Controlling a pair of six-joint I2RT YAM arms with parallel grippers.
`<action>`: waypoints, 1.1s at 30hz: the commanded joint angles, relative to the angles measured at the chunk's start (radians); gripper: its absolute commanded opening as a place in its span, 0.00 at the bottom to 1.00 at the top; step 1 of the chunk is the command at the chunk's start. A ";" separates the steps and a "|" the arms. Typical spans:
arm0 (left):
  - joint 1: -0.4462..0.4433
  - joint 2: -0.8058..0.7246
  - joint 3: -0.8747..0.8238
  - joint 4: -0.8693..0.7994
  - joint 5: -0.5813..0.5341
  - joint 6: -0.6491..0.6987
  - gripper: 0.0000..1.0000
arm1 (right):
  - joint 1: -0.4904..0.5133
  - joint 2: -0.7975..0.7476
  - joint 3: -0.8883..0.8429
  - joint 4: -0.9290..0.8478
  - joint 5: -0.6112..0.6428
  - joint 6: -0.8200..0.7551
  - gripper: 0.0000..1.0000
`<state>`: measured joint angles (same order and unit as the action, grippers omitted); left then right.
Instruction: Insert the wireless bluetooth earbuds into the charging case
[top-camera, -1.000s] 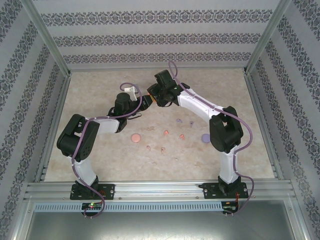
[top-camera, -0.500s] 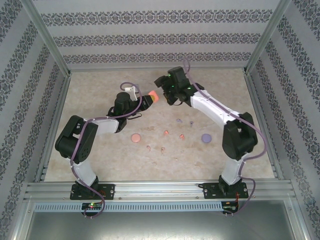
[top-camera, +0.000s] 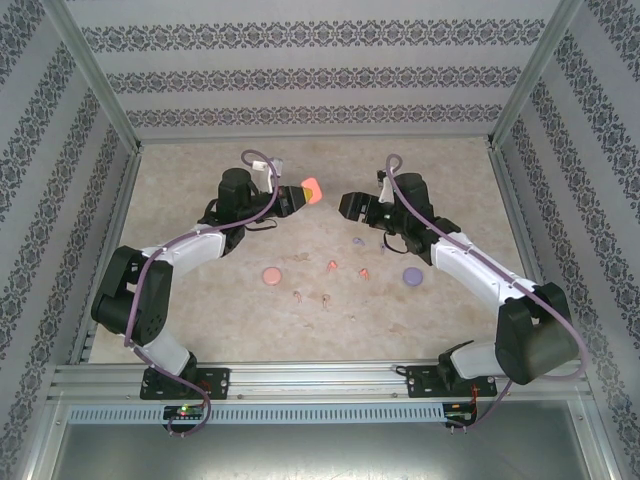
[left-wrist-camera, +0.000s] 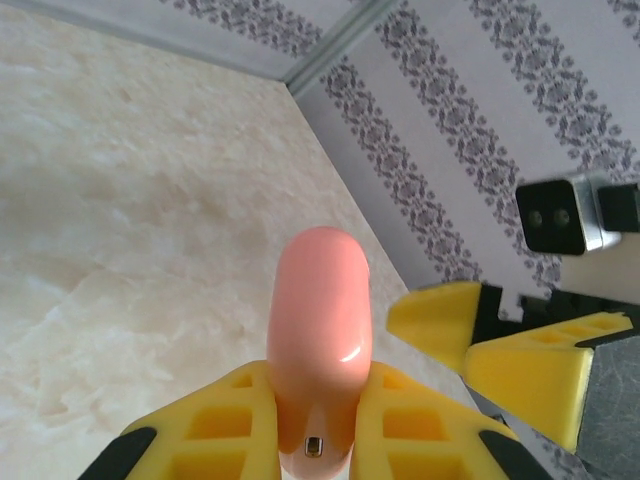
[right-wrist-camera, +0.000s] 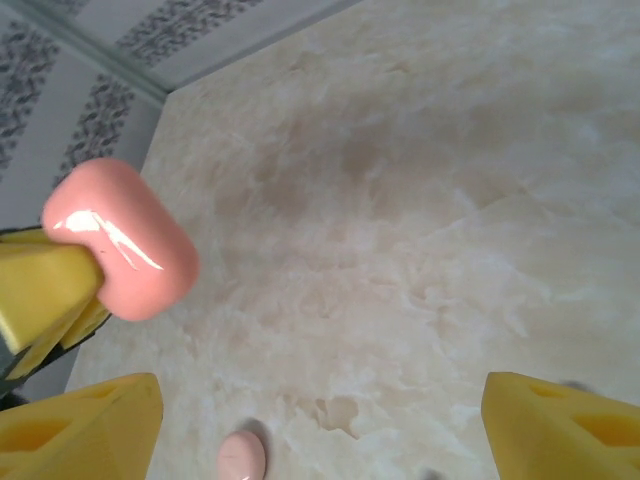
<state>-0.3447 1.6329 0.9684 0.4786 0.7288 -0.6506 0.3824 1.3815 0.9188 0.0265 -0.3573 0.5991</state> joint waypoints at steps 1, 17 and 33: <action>0.006 -0.037 0.040 -0.092 0.093 0.064 0.00 | -0.010 0.004 0.006 0.151 -0.154 -0.122 0.82; 0.005 -0.082 0.050 -0.154 0.127 0.081 0.00 | 0.038 0.189 0.146 0.182 -0.236 -0.094 0.76; 0.003 -0.133 0.049 -0.122 0.134 0.063 0.00 | -0.046 0.274 0.078 0.228 -0.227 0.007 0.64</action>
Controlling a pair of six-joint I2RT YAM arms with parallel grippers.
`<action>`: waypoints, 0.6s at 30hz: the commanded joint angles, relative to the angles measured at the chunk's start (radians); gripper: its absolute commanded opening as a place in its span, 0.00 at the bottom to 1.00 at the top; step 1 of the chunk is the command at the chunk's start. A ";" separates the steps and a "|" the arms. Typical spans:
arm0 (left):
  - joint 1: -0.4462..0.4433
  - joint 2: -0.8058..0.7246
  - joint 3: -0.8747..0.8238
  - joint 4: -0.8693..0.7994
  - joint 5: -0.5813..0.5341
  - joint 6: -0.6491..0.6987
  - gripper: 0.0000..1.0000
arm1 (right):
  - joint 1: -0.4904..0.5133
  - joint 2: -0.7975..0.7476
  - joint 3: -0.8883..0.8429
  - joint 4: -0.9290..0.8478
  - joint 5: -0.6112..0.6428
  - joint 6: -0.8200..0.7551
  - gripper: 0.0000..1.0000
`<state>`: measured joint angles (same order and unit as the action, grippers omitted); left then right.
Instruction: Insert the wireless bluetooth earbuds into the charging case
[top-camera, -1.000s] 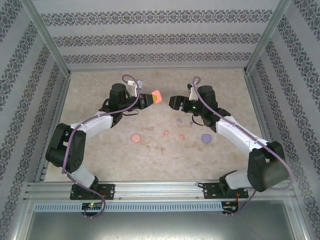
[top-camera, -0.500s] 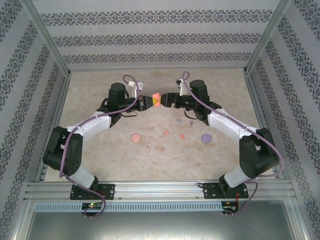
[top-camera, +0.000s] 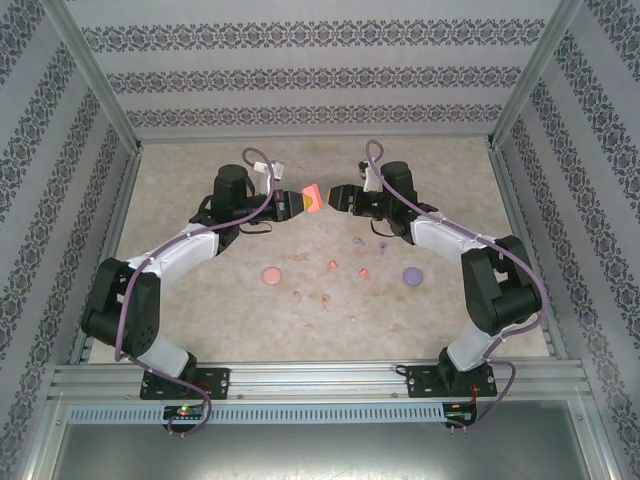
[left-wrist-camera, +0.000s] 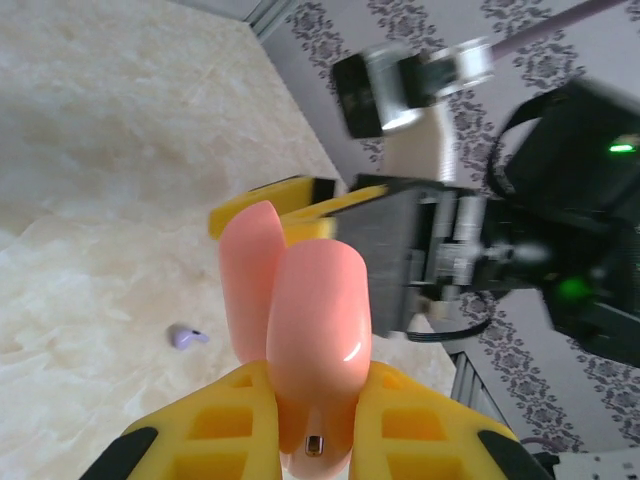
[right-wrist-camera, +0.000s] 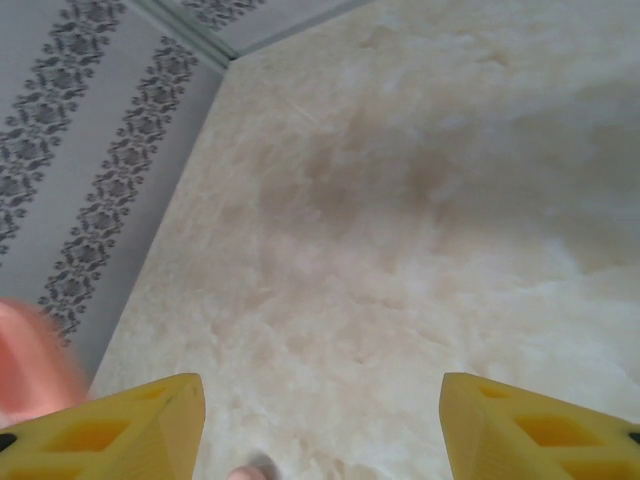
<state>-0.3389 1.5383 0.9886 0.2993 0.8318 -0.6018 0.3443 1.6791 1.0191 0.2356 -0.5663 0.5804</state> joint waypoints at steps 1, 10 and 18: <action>-0.003 -0.040 0.027 0.057 0.030 0.015 0.00 | -0.011 -0.042 -0.032 0.018 -0.027 0.031 0.64; -0.002 -0.026 0.026 0.095 0.079 -0.001 0.00 | -0.019 -0.181 -0.075 0.065 -0.275 0.030 0.64; -0.014 -0.024 0.040 0.104 0.092 -0.010 0.00 | -0.016 -0.167 -0.039 0.069 -0.332 0.029 0.54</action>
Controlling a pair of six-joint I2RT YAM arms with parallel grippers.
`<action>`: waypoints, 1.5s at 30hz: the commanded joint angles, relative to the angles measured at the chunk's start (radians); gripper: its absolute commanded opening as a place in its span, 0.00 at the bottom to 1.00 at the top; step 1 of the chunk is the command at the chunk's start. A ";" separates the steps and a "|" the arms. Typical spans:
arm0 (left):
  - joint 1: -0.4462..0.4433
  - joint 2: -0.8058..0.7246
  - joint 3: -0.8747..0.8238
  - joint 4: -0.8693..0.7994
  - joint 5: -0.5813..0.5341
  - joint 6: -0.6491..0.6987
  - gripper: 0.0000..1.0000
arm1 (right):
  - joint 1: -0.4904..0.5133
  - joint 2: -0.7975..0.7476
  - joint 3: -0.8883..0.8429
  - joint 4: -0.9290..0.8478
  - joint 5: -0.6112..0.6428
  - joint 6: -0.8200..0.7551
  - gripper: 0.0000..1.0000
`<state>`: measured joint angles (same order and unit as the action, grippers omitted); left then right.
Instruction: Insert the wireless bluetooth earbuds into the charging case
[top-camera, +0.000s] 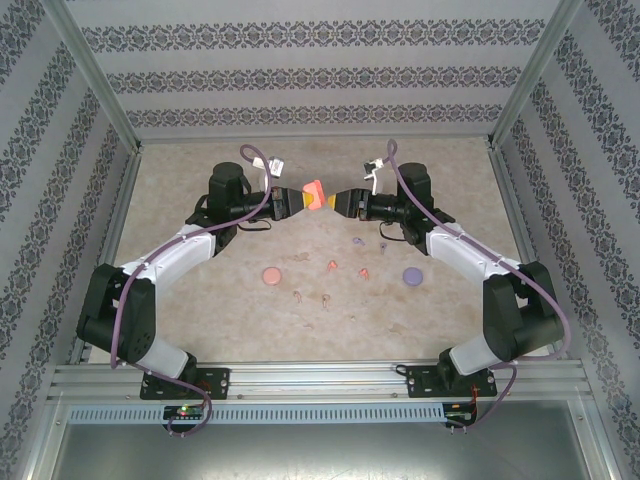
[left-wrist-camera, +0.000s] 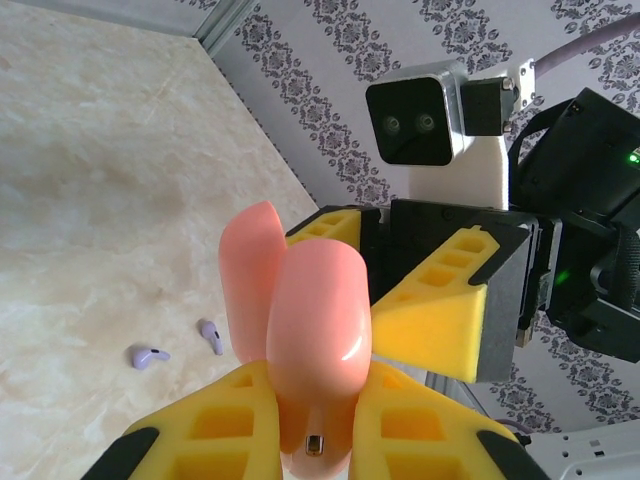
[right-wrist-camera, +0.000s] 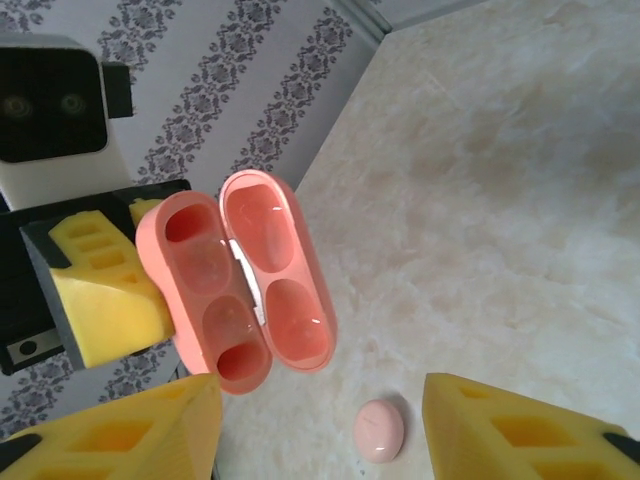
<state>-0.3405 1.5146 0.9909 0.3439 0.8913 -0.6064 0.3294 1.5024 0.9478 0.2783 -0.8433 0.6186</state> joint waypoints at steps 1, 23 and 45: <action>-0.014 0.001 0.040 0.058 0.033 -0.005 0.00 | 0.000 0.015 0.037 0.028 -0.055 -0.008 0.53; -0.041 0.016 0.060 0.060 0.020 -0.004 0.00 | 0.011 0.069 0.065 0.077 -0.079 0.029 0.41; -0.054 0.029 0.055 -0.031 -0.122 0.042 0.36 | 0.013 0.074 0.090 0.027 -0.017 0.024 0.00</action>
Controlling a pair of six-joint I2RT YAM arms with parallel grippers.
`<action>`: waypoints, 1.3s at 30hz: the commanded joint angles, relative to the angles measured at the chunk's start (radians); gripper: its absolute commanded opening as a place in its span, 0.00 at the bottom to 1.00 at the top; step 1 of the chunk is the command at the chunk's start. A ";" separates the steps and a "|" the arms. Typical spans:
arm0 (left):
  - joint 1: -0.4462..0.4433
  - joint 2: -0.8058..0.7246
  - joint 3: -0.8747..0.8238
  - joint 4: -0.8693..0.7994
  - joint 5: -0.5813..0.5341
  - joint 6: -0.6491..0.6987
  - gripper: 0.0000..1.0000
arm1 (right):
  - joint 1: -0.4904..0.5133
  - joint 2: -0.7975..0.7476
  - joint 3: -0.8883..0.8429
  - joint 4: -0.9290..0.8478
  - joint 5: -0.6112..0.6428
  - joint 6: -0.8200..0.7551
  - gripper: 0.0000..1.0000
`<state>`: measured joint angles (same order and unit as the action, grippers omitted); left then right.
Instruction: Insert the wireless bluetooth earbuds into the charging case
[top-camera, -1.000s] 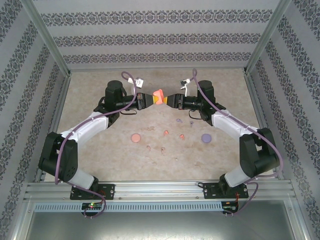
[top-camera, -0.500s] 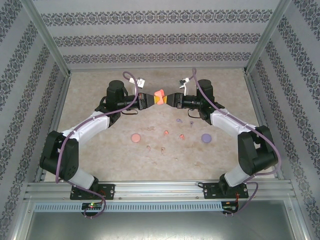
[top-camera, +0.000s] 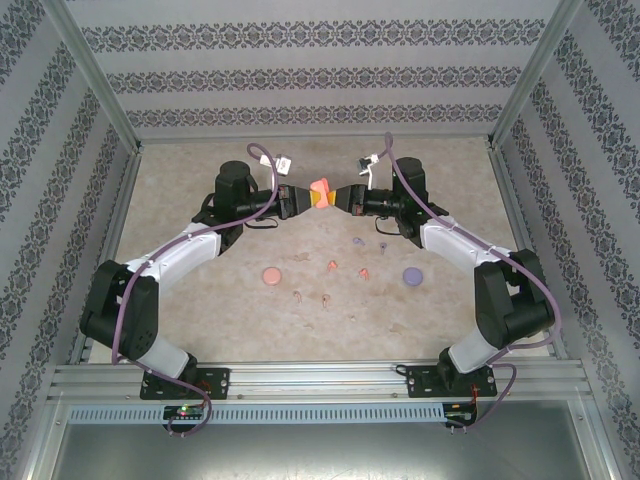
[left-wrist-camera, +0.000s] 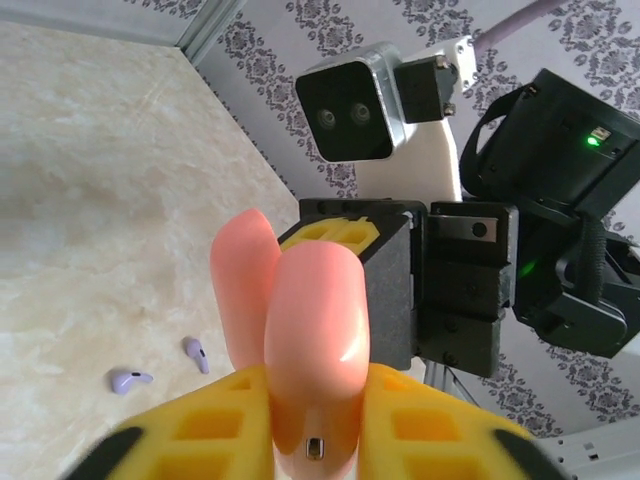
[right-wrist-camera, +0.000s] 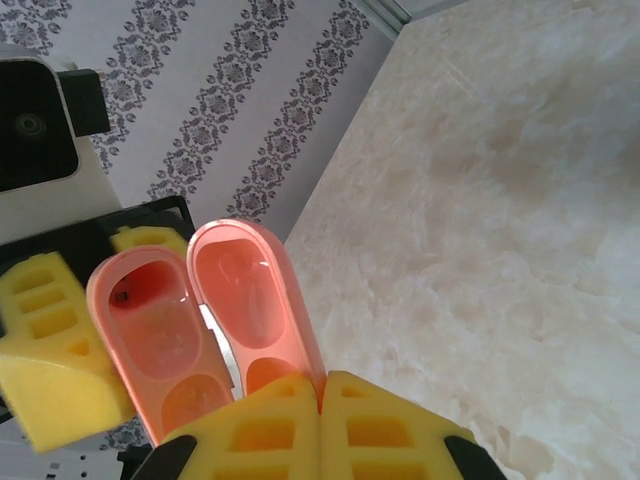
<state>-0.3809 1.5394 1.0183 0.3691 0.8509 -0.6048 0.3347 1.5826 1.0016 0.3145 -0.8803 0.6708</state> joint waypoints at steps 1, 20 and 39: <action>-0.009 -0.001 0.036 -0.094 -0.115 0.064 0.47 | 0.002 -0.006 0.037 -0.033 0.039 -0.044 0.00; 0.037 0.148 0.552 -0.990 -0.183 0.679 0.88 | 0.021 0.112 0.385 -0.816 0.403 -0.775 0.00; 0.034 0.362 0.779 -1.215 0.073 0.806 0.75 | 0.039 0.121 0.437 -0.879 0.235 -0.830 0.00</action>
<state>-0.3511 1.8866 1.7588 -0.7918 0.8490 0.1608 0.3576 1.6939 1.4014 -0.5583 -0.6041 -0.1421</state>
